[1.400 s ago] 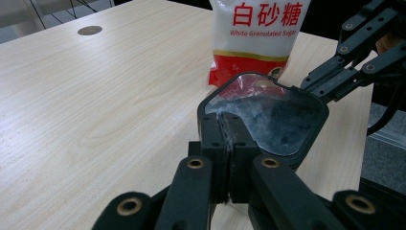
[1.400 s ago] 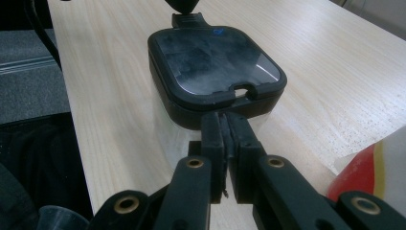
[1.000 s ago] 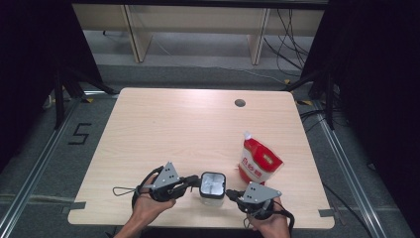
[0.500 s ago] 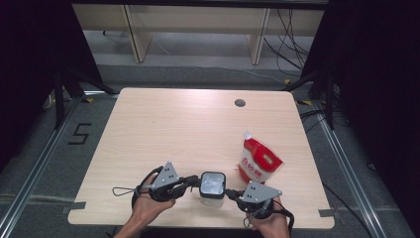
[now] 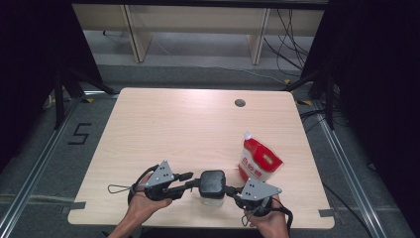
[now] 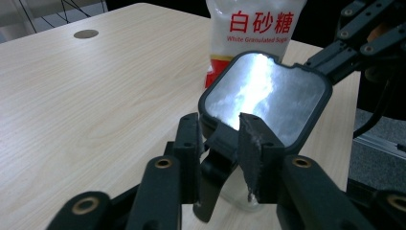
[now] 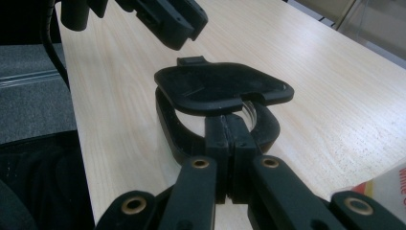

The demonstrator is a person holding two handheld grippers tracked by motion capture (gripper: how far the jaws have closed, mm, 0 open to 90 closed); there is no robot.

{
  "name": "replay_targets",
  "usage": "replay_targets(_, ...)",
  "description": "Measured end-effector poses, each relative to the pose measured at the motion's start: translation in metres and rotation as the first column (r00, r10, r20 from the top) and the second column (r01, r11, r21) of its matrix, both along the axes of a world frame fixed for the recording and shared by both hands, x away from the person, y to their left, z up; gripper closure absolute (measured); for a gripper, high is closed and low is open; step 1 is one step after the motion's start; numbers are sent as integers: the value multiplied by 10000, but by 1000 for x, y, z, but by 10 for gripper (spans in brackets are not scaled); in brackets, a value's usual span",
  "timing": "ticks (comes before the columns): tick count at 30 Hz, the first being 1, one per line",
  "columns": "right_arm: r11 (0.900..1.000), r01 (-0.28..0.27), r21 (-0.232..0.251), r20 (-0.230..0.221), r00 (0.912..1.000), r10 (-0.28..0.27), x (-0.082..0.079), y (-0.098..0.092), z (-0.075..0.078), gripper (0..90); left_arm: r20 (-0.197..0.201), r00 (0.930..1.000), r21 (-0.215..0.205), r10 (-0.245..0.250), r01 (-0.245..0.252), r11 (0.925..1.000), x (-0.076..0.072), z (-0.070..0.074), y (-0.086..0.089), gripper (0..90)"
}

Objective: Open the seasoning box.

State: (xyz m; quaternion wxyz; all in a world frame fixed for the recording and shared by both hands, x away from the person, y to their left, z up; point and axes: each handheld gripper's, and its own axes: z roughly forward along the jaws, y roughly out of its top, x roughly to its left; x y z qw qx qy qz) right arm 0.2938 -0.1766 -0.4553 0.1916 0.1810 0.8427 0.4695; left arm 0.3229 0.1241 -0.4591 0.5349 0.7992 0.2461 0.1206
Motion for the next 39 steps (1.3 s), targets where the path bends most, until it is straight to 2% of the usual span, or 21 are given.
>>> replay_targets(1,10000,86,-17,-21,10000,-86,-1,0,1,900,-8,9999,105,-153,153,9998,0,-1,2,658)
replay_targets(2,9999,-72,-127,166,9998,74,0,0,2,900,-8,9999,105,-153,153,9998,0,-1,2,637)
replay_targets(3,10000,-12,3,77,10000,12,0,1,2,900,18,9991,359,-432,431,9984,0,-6,6,613)
replay_targets(5,10000,-11,-7,79,10000,11,0,1,4,900,-69,9988,612,-480,483,9970,1,-12,8,598)
replay_targets(6,10000,-13,21,111,9999,13,0,2,4,900,-69,9988,612,-480,483,9970,1,-12,8,592)
replay_targets(7,10000,-29,19,128,9999,29,0,2,5,900,-108,9982,673,-581,587,9960,2,-18,5,586)
replay_targets(8,10000,-59,-30,400,9992,60,1,2,6,900,-109,9982,677,-588,594,9959,2,-20,3,578)
replay_targets(9,10000,-77,-35,432,9990,78,1,2,6,900,-131,9976,716,-679,686,9951,3,-23,2,572)
replay_targets(10,10000,-77,-35,432,9990,78,1,2,6,900,-131,9976,716,-679,686,9951,3,-23,2,567)
replay_targets(11,10000,2,55,189,9998,-3,0,3,6,900,-8,9971,1029,-761,758,9918,4,-27,-1,563)
replay_targets(12,10000,-10,33,152,9999,9,-1,3,6,900,-97,9978,1035,-650,657,9925,4,-29,-3,562)
replay_targets(15,10000,-5,62,152,9999,4,-1,3,7,900,-57,9974,1108,-724,726,9912,8,-32,-4,563)
replay_targets(21,9999,-39,134,294,9996,35,0,5,7,900,-135,9952,1025,-971,980,9899,10,-37,-9,601)
replay_targets(24,9999,-48,92,255,9997,45,-1,6,9,900,-83,9961,1047,-882,885,9906,9,-36,-8,647)
replay_targets(25,9998,-36,186,273,9996,31,-1,6,9,900,-18,9963,1196,-858,854,9891,10,-36,-7,647)
replay_targets(26,9998,-77,176,283,9996,72,-1,7,9,900,6,9964,1131,-848,842,9900,10,-36,-7,667)
replay_targets(27,9998,-93,169,295,9995,88,0,7,10,900,-107,9972,1110,-737,744,9910,9,-36,-6,709)
replay_targets(32,9999,-105,117,306,9995,102,0,8,12,900,29,9972,1312,-749,739,9886,7,-36,-6,722)
replay_targets(39,9997,-116,191,361,9993,109,0,9,13,900,-17,9967,1447,-807,801,9862,2,-34,-5,724)
